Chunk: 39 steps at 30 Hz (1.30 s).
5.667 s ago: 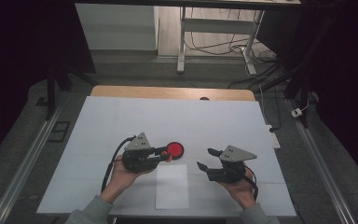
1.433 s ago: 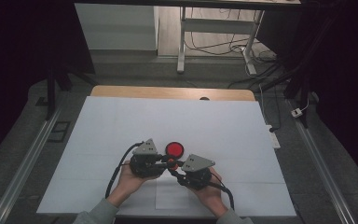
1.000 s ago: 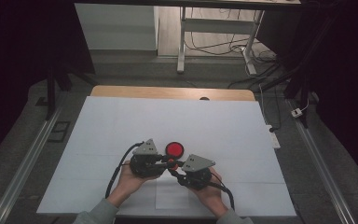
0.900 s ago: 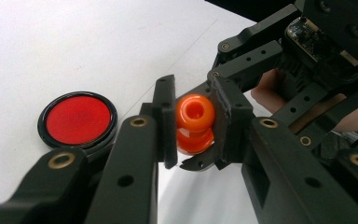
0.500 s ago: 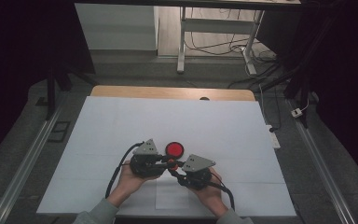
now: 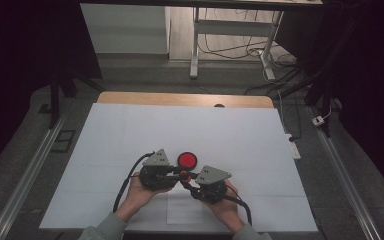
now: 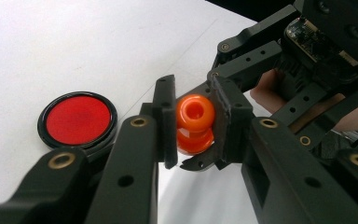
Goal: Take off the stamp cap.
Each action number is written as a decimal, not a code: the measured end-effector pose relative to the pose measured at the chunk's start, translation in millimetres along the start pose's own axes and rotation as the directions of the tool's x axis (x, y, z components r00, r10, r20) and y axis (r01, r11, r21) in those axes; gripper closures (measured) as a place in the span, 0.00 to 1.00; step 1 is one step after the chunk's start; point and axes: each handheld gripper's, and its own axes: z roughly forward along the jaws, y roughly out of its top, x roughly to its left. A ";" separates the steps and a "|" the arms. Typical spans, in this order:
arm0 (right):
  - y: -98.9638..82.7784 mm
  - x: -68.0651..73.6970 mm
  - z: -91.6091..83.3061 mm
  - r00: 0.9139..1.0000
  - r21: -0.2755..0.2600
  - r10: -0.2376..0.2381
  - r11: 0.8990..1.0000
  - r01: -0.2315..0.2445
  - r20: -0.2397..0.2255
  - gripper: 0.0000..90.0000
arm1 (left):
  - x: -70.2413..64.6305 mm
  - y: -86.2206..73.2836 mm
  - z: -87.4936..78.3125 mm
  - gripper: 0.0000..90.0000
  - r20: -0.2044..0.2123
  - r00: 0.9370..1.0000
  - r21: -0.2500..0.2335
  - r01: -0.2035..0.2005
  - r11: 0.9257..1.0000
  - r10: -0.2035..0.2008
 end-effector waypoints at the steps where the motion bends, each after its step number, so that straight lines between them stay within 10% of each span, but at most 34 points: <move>1: 0.0 0.0 -0.1 1.000 0.000 0.000 1.000 0.000 0.000 0.72 | -0.1 0.0 0.0 0.80 0.000 1.000 0.000 0.000 1.000 0.000; 14: -1.8 0.4 1.2 1.000 0.002 -0.003 1.000 0.003 -0.003 0.72 | 0.9 -0.7 1.2 0.81 0.005 1.000 0.013 0.005 1.000 -0.005; 18: -7.3 1.3 5.4 0.998 0.080 -0.063 0.995 0.061 0.022 0.72 | 8.9 1.6 -13.0 0.81 0.015 0.999 -0.068 0.051 0.996 -0.051; 22: -9.3 -3.1 2.0 1.000 0.008 0.011 1.000 -0.011 0.009 0.72 | 10.4 1.0 -18.6 0.81 0.005 1.000 -0.063 0.030 0.998 -0.029; 39: -11.6 -6.0 -0.1 1.000 0.036 0.015 0.999 -0.016 0.022 0.72 | 8.8 0.8 -13.3 0.80 0.008 0.999 -0.039 0.039 0.998 -0.039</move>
